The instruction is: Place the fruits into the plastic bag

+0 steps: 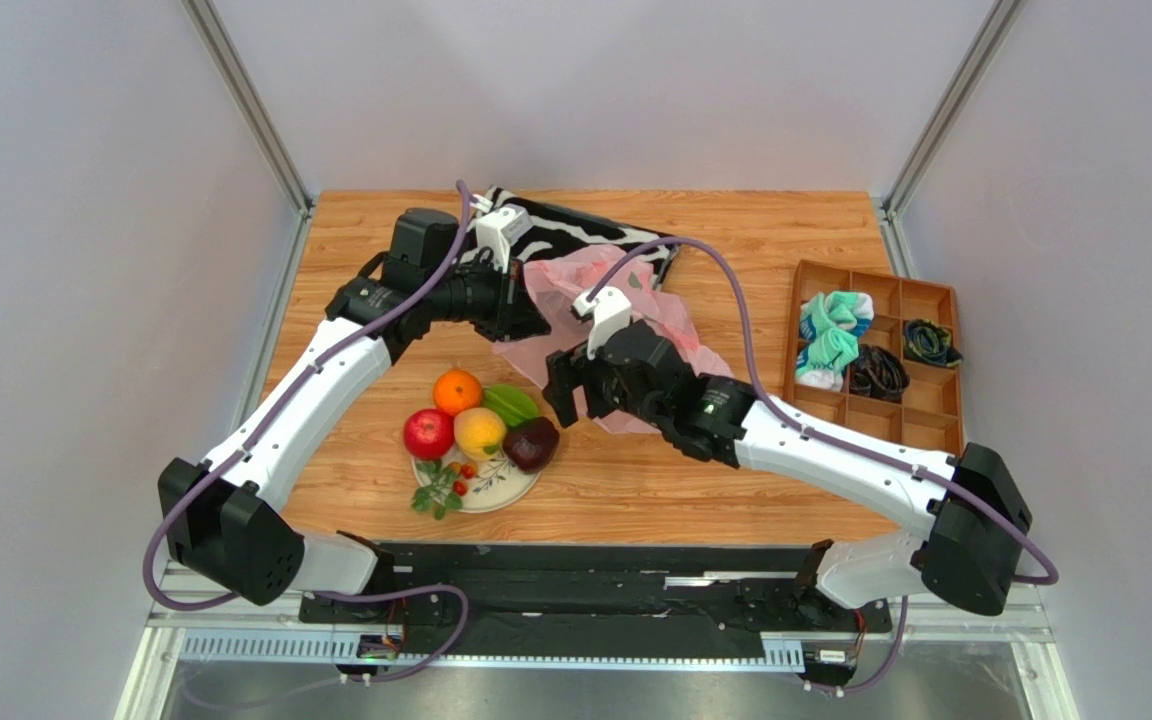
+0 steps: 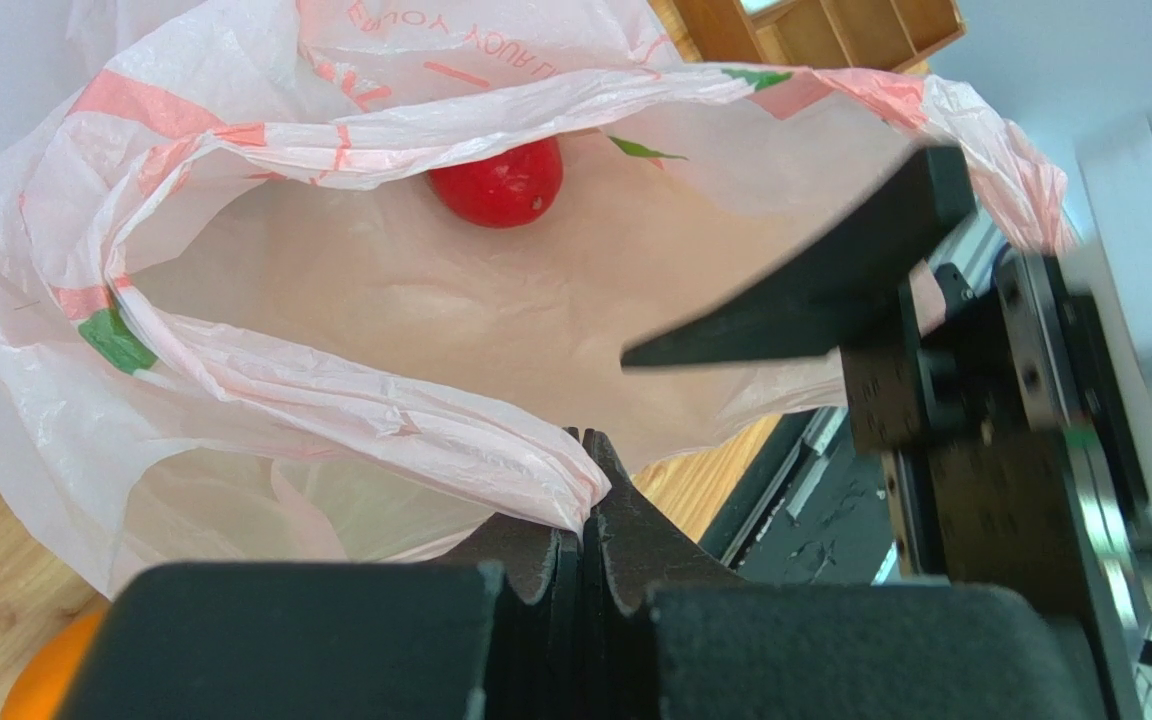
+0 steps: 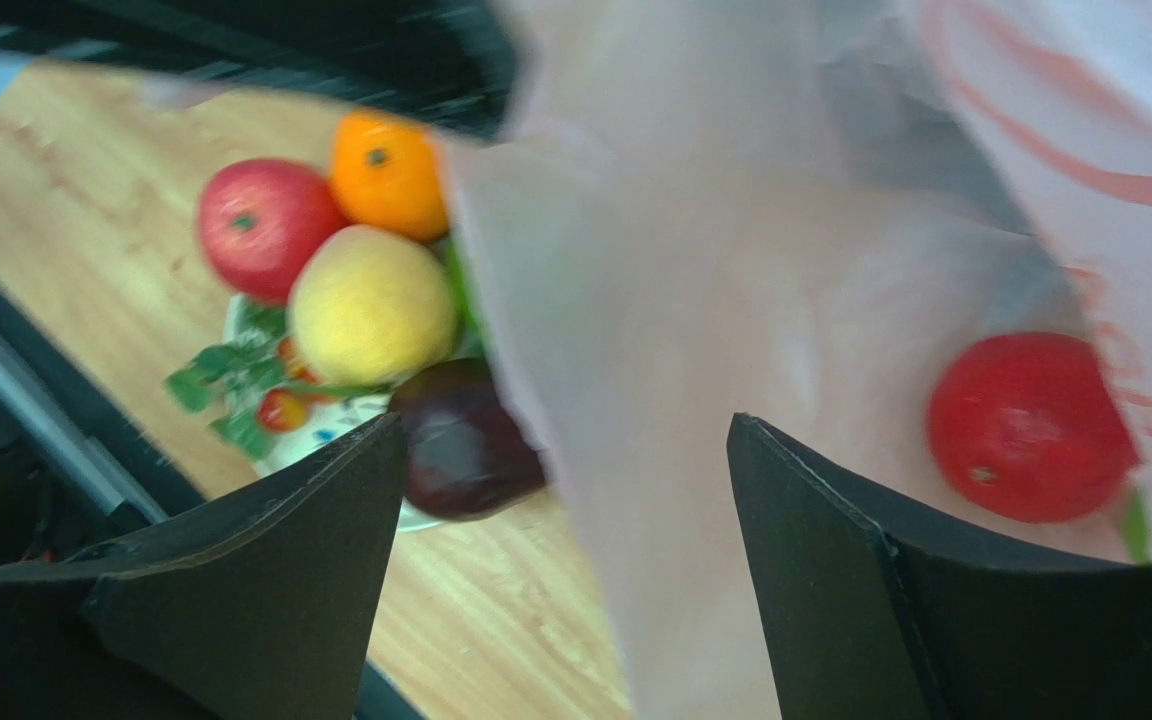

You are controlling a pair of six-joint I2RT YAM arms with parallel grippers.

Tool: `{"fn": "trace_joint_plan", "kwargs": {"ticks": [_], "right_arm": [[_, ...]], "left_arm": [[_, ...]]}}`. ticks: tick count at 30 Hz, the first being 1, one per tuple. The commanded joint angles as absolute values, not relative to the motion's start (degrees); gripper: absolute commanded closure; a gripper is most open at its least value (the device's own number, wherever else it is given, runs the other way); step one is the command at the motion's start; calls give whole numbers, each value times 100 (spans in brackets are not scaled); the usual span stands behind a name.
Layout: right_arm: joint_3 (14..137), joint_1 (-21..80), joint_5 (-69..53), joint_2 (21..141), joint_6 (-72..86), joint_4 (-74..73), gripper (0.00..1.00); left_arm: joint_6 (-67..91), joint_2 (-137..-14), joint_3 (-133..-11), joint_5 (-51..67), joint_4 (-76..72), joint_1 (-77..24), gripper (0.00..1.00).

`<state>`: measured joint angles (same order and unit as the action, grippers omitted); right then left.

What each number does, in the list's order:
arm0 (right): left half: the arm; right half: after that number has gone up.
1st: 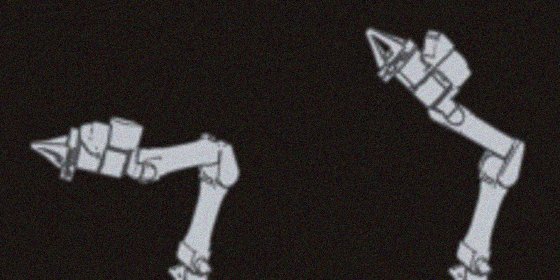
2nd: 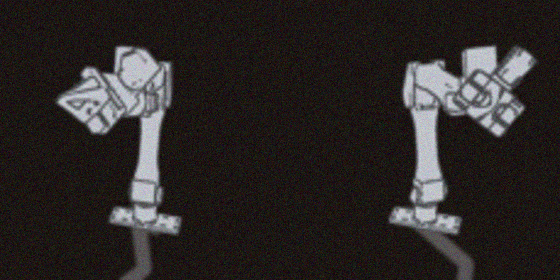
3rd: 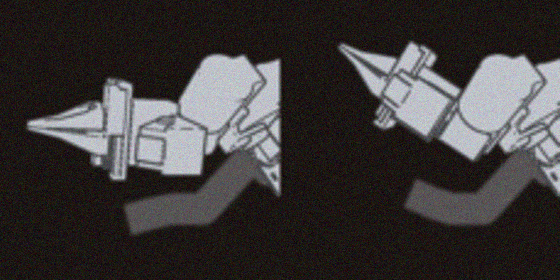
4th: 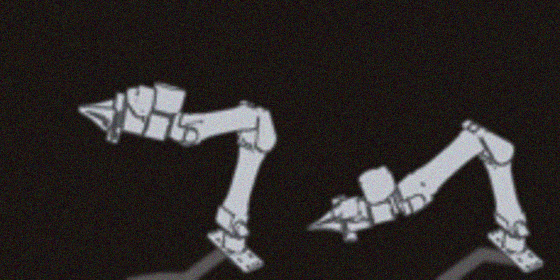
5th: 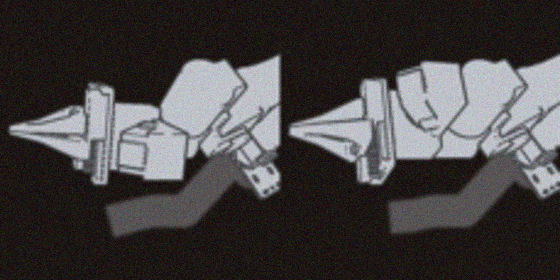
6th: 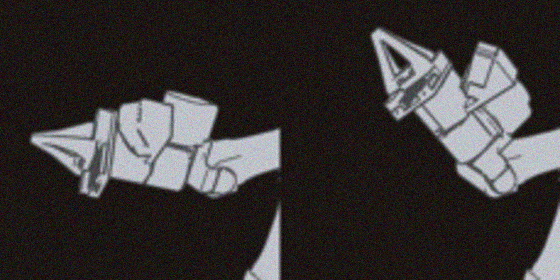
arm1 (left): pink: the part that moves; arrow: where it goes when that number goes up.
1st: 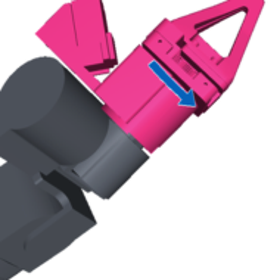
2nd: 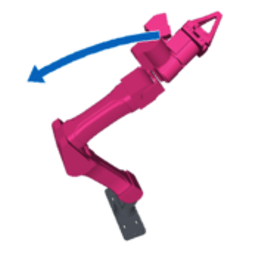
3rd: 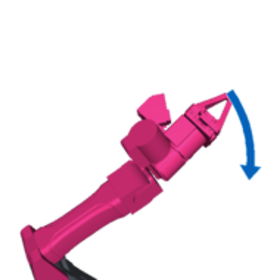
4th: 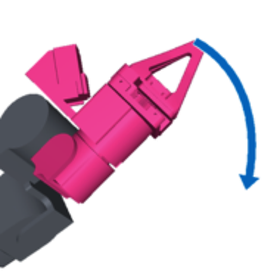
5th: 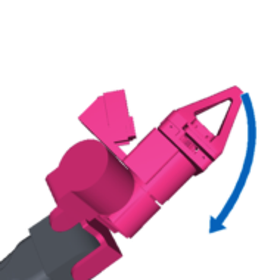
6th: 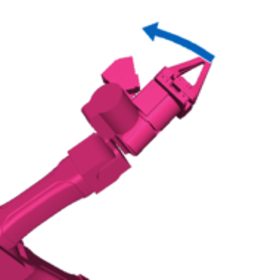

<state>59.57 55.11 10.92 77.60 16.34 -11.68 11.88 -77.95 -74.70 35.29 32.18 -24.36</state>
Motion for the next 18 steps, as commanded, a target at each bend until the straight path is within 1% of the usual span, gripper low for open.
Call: {"fn": "trace_joint_plan", "kwargs": {"ticks": [1, 7, 10, 18], "right_arm": [[5950, 6037, 1055, 7541, 1442, -826, 17], [5959, 6618, 1081, 7743, 1450, -791, 16], [5924, 6899, 1441, 7840, 1468, -660, 16], [5976, 7058, 1467, 8182, 1599, -571, 16]], "left_arm": [[1230, -7682, -7479, 3516, 3164, -2461, 100], [1239, -7708, -7479, 3533, 3164, -2461, 100], [1239, -7708, -7479, 3525, 3164, -2461, 100], [1257, -7726, -7488, 3542, 3164, -2461, 100]]}}
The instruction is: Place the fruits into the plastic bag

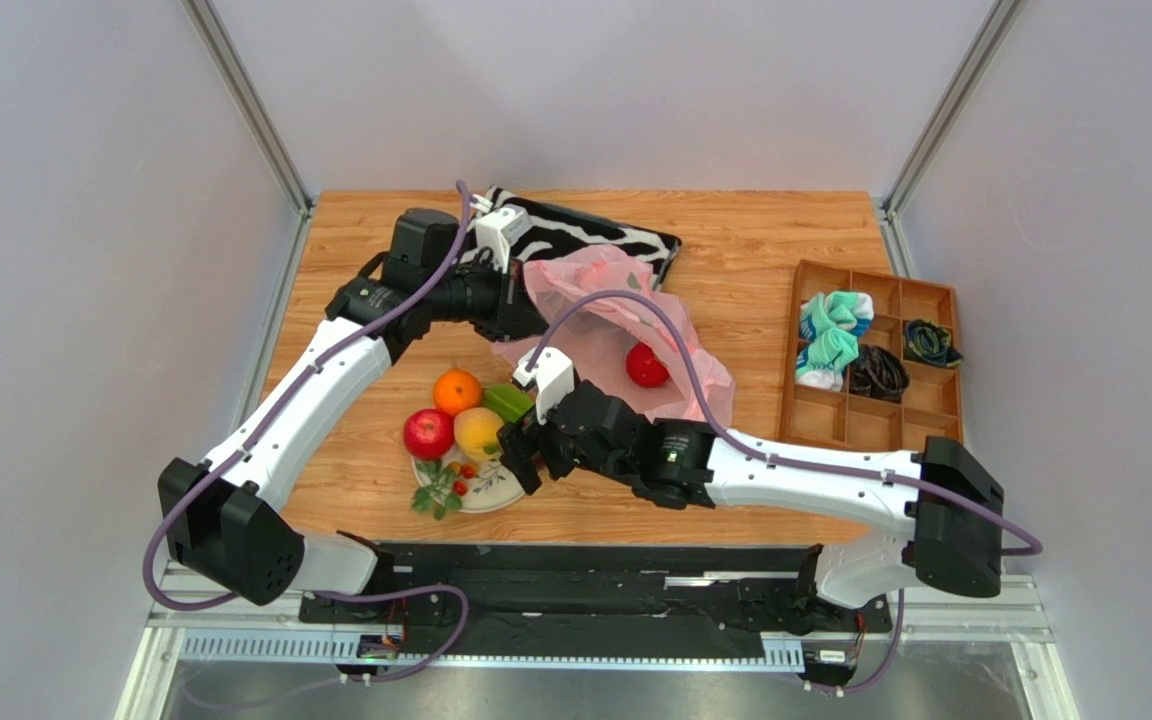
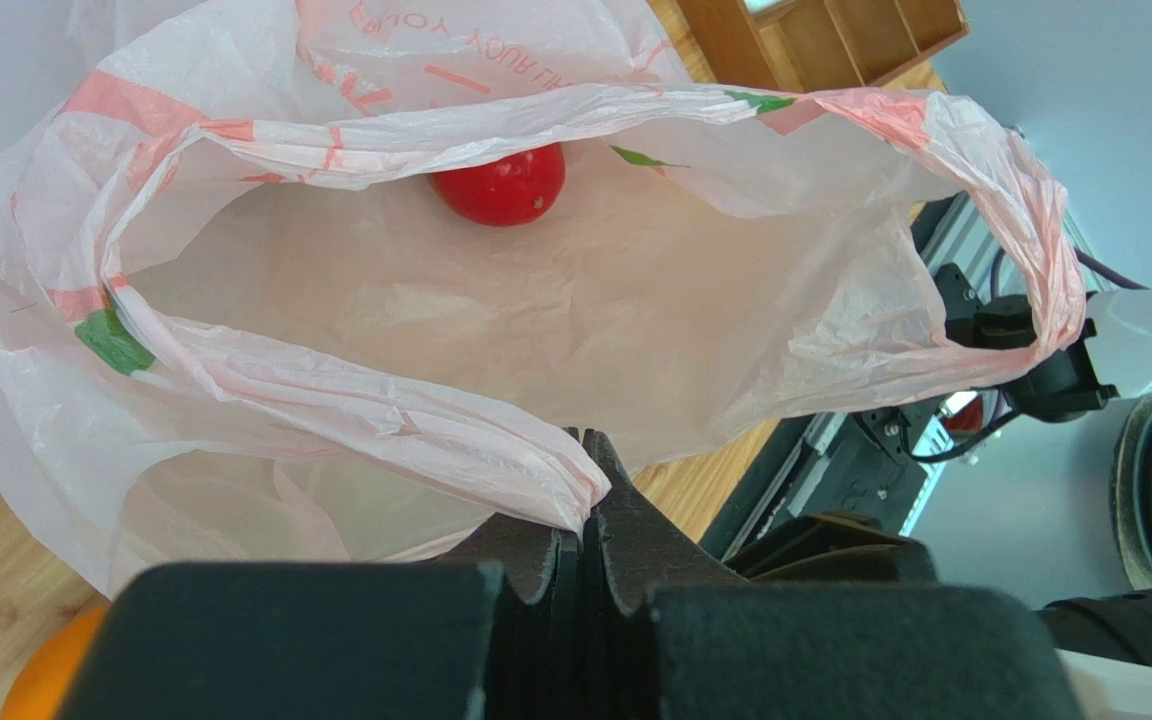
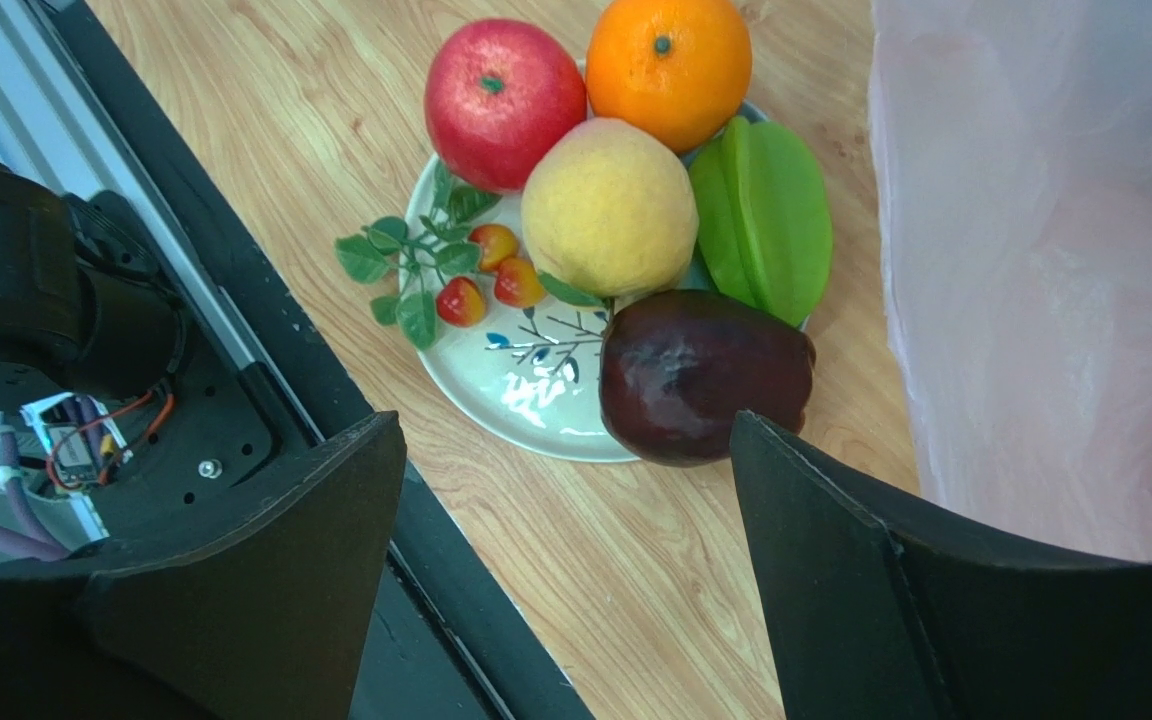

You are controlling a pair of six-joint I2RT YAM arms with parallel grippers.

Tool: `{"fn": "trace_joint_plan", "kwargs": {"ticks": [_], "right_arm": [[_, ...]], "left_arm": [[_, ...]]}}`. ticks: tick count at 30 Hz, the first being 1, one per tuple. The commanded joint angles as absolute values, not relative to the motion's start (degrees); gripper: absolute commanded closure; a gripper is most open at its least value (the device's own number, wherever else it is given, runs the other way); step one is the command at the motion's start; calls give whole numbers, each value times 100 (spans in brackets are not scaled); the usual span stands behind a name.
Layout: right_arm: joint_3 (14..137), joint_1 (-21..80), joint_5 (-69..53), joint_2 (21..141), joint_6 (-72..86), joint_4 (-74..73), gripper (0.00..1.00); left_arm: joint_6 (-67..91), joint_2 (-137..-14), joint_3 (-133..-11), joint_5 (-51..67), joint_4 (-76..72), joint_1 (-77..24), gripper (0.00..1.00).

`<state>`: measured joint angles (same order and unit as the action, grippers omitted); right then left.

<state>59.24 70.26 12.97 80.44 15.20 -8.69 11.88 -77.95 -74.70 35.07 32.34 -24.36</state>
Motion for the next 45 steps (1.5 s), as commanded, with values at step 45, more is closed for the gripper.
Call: {"fn": "trace_joint_plan", "kwargs": {"ticks": [45], "right_arm": [[7312, 6847, 2057, 10459, 1143, -1784, 0]], "left_arm": [[1231, -7690, -7488, 3559, 3173, -2470, 100]]}}
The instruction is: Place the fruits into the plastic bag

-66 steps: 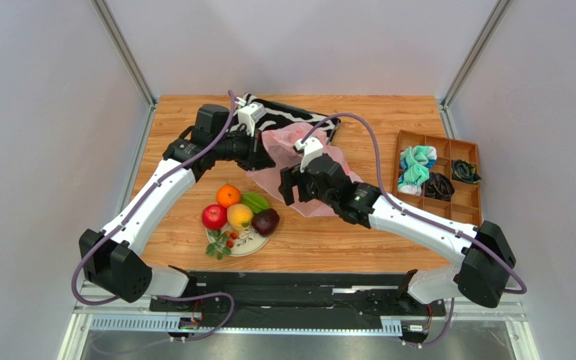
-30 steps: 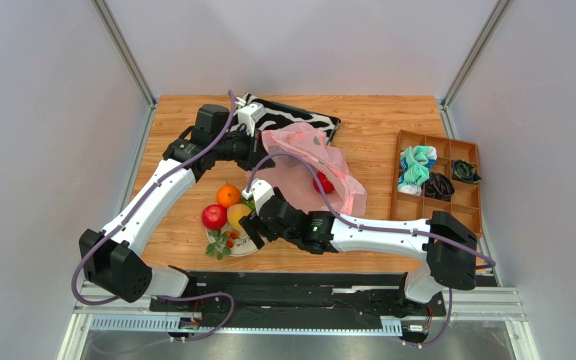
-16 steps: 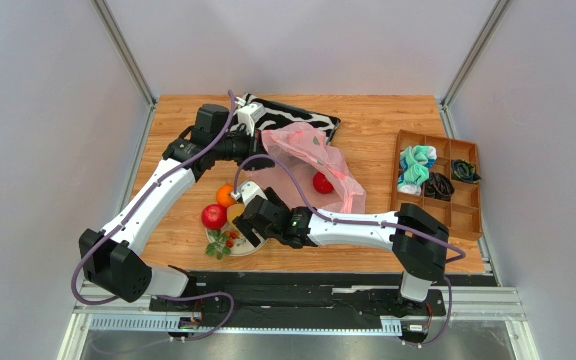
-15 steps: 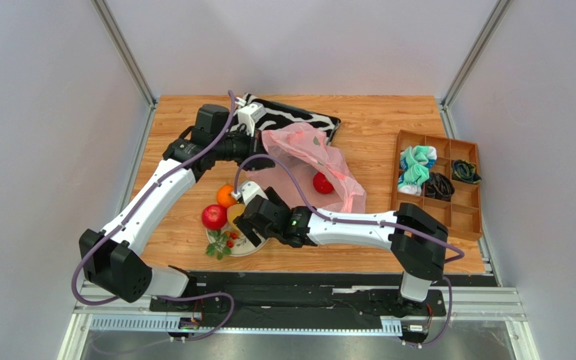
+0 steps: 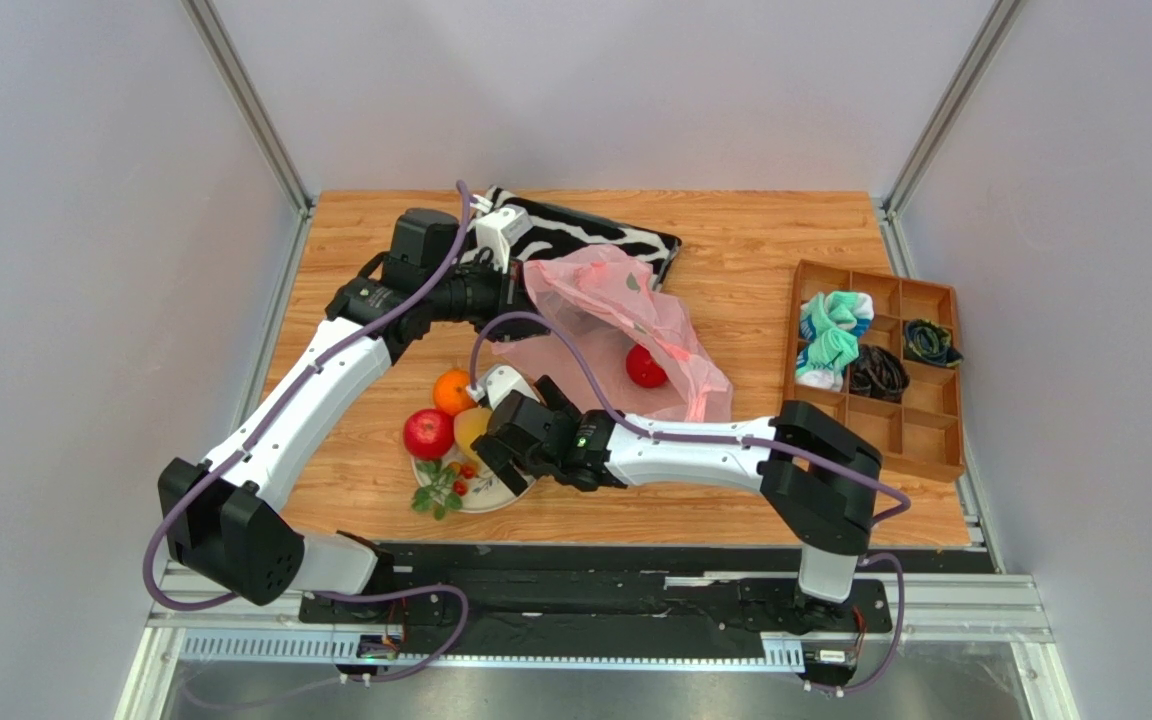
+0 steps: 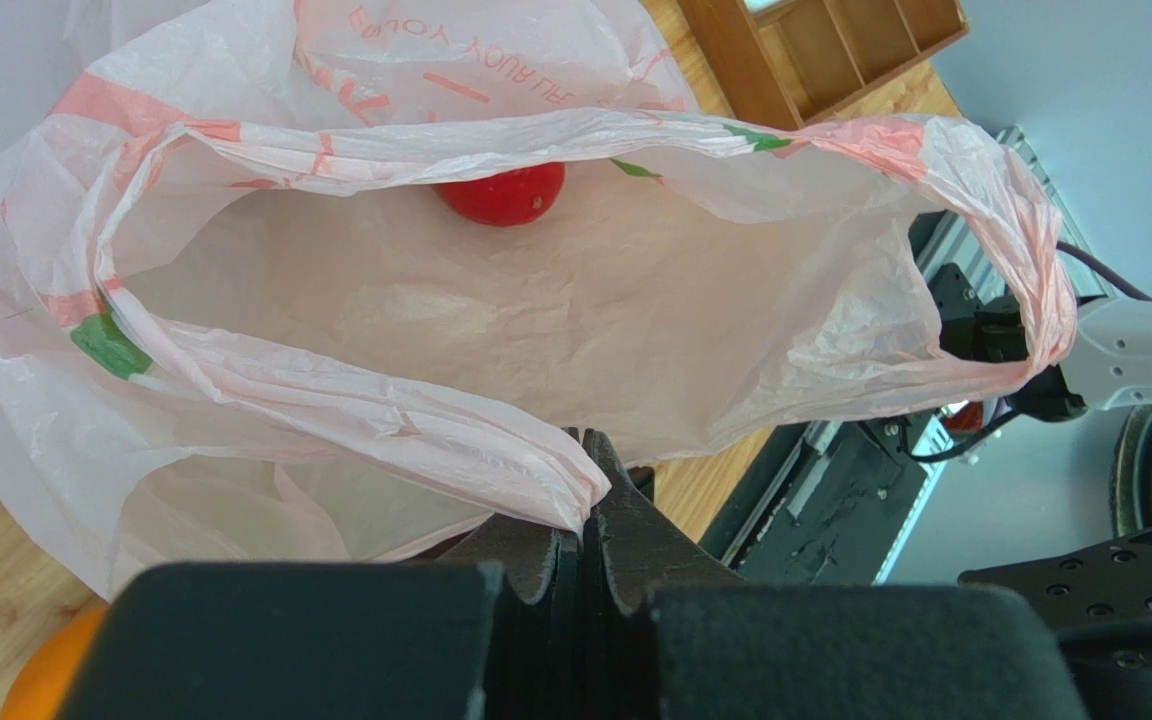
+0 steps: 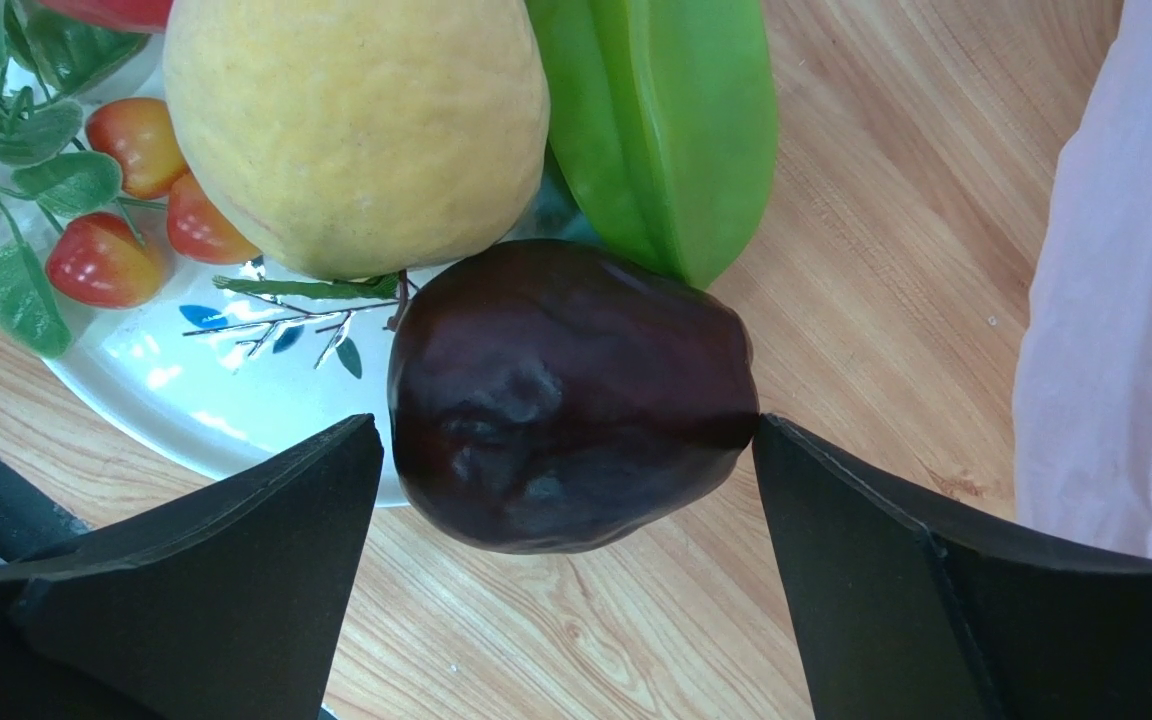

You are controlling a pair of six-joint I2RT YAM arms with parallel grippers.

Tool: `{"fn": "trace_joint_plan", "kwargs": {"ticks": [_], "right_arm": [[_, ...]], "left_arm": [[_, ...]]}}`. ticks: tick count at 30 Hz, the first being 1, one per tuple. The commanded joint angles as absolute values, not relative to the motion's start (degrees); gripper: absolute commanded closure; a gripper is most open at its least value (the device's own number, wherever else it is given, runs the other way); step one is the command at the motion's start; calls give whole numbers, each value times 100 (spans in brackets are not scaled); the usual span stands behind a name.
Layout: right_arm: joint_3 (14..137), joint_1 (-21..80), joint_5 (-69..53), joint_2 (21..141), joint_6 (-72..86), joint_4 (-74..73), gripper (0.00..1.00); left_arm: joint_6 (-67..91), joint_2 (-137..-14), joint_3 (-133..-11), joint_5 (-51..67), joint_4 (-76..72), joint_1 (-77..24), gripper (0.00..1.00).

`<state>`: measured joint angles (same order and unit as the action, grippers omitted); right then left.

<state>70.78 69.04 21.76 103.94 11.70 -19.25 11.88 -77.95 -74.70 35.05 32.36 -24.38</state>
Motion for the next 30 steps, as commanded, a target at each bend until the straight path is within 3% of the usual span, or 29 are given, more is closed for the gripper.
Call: {"fn": "trace_joint_plan", "kwargs": {"ticks": [1, 18, 23, 30], "right_arm": [[7321, 6821, 2048, 10476, 1160, -1784, 0], [7383, 6794, 2206, 10767, 1152, -1828, 0], [7357, 6803, 2197, 10775, 1143, -1837, 9], [7243, 6794, 2171, 10644, 1186, -1872, 35]], "left_arm": [[1230, -7690, -7488, 3560, 3182, -2470, 100], [1230, -7638, -7497, 3533, 3190, -2470, 100], [1222, -7638, -7506, 3533, 3199, -2470, 100], [1230, -7646, -7497, 3533, 3191, -2470, 100]]}}
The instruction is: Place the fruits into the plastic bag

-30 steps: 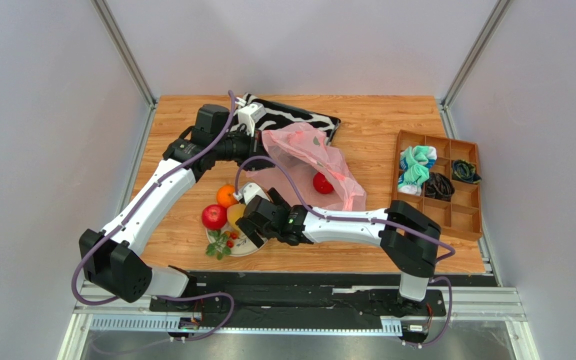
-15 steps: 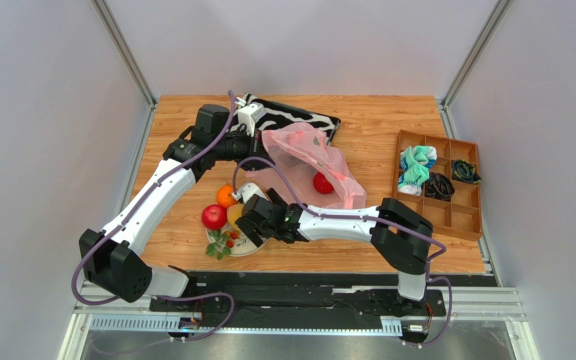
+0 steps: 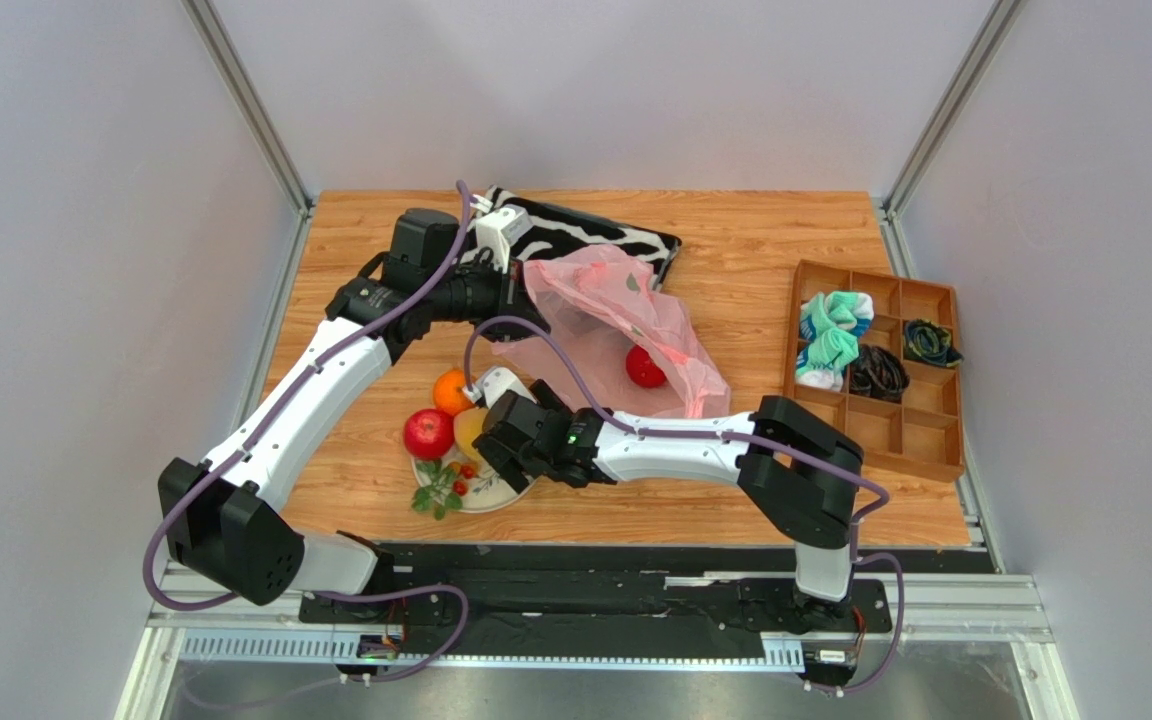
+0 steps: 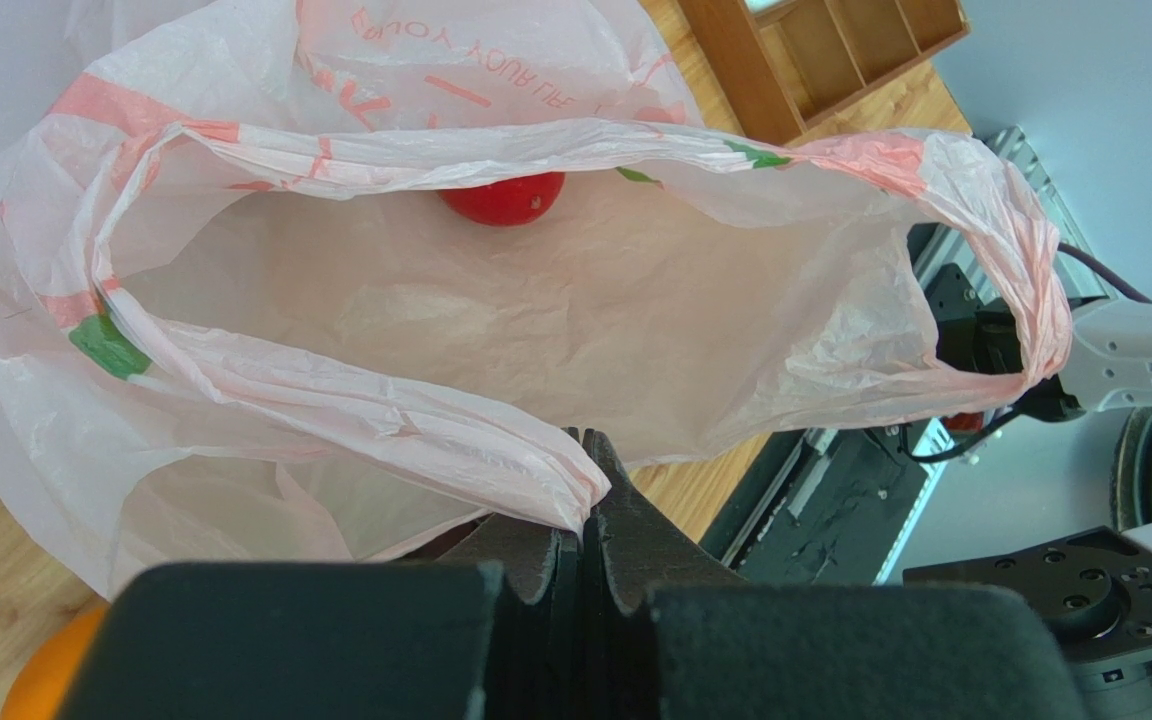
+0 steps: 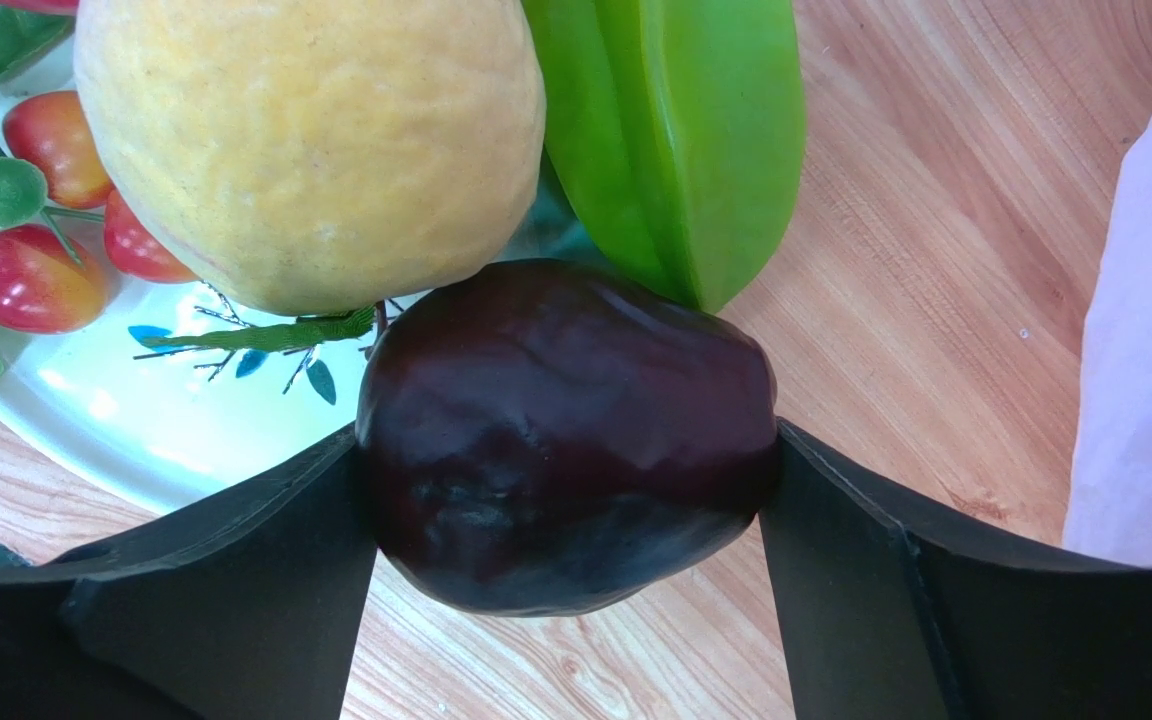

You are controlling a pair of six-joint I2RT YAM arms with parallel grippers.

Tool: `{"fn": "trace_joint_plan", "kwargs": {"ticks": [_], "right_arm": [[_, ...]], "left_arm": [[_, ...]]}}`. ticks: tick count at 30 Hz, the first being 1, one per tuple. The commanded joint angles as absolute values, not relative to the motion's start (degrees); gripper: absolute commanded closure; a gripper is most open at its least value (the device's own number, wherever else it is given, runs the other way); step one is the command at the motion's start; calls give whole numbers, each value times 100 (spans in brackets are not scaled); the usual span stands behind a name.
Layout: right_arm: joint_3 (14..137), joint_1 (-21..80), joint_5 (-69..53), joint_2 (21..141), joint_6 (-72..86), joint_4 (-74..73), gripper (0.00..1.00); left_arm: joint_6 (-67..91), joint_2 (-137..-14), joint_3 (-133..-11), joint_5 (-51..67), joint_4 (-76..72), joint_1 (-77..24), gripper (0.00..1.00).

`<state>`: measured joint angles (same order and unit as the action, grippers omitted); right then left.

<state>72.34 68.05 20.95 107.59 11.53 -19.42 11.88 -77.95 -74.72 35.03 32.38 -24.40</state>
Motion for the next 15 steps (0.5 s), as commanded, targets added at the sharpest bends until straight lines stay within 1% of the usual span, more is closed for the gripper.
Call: {"fn": "trace_joint_plan", "kwargs": {"ticks": [1, 2, 3, 6, 11, 15], "right_arm": [[7216, 6803, 2171, 10583, 1195, -1855, 37], [7198, 6794, 2162, 10556, 1204, -1863, 39], [7181, 6803, 2127, 10521, 1204, -1846, 45], [7111, 6820, 1978, 10380, 1178, -1811, 51], [7005, 6996, 1855, 10090, 1064, -1758, 52], [6917, 7241, 1662, 9626, 1055, -1740, 52]], "left_arm": [[1230, -7646, -7497, 3533, 3190, -2478, 100], [1230, -7646, -7497, 3533, 3199, -2470, 100], [1230, -7646, -7497, 3533, 3191, -2478, 100], [1239, -7655, -7497, 3533, 3199, -2479, 100], [1230, -7664, -7488, 3524, 3190, -2479, 100], [1230, -7664, -7497, 3524, 3182, -2479, 100]]}}
